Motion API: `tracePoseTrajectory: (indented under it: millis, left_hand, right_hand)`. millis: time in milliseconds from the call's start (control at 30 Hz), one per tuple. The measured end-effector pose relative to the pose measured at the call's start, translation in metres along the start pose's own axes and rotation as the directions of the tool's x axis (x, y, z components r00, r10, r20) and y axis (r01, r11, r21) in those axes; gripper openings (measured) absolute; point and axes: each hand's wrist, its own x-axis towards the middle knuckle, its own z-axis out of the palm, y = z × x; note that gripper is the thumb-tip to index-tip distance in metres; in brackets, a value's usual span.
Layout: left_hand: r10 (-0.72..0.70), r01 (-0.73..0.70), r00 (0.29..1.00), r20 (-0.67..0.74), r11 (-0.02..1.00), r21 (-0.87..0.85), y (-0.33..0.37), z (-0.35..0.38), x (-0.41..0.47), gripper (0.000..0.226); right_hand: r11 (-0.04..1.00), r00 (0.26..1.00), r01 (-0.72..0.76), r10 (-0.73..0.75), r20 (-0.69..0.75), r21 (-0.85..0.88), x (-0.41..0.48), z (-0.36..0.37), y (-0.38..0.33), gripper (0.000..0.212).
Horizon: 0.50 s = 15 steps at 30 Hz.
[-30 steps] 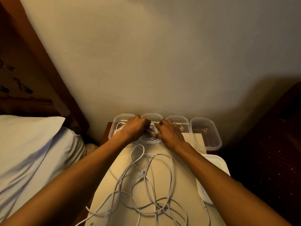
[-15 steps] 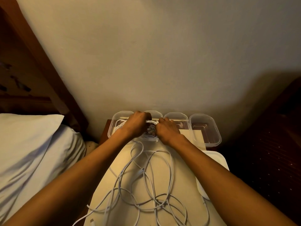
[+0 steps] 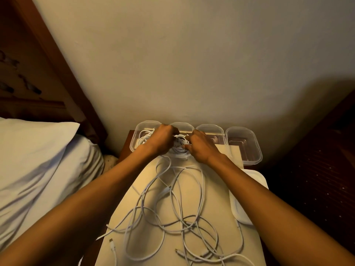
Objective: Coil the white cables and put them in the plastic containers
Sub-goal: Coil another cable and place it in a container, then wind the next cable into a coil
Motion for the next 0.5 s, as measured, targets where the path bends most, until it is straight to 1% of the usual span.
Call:
tracePoseTrajectory:
  millis: [200, 367, 500]
  left_hand:
    - [-0.007, -0.005, 0.993, -0.119, 0.995, -0.098, -0.003, -0.023, -0.011, 0.027]
    - [-0.010, -0.001, 0.992, -0.127, 0.996, -0.089, -0.015, -0.046, -0.024, 0.028]
    - [-0.022, 0.004, 0.991, -0.129, 0.990, -0.138, -0.015, -0.055, -0.044, 0.025]
  right_hand:
    - [0.997, 0.998, -0.002, 0.007, -0.062, 0.080, -0.008, -0.007, -0.005, 0.037]
    - [0.997, 0.998, -0.004, 0.009, -0.062, 0.082, -0.014, -0.015, -0.008, 0.034]
    - [0.993, 0.995, 0.016, -0.005, -0.097, 0.114, -0.020, -0.016, -0.019, 0.030]
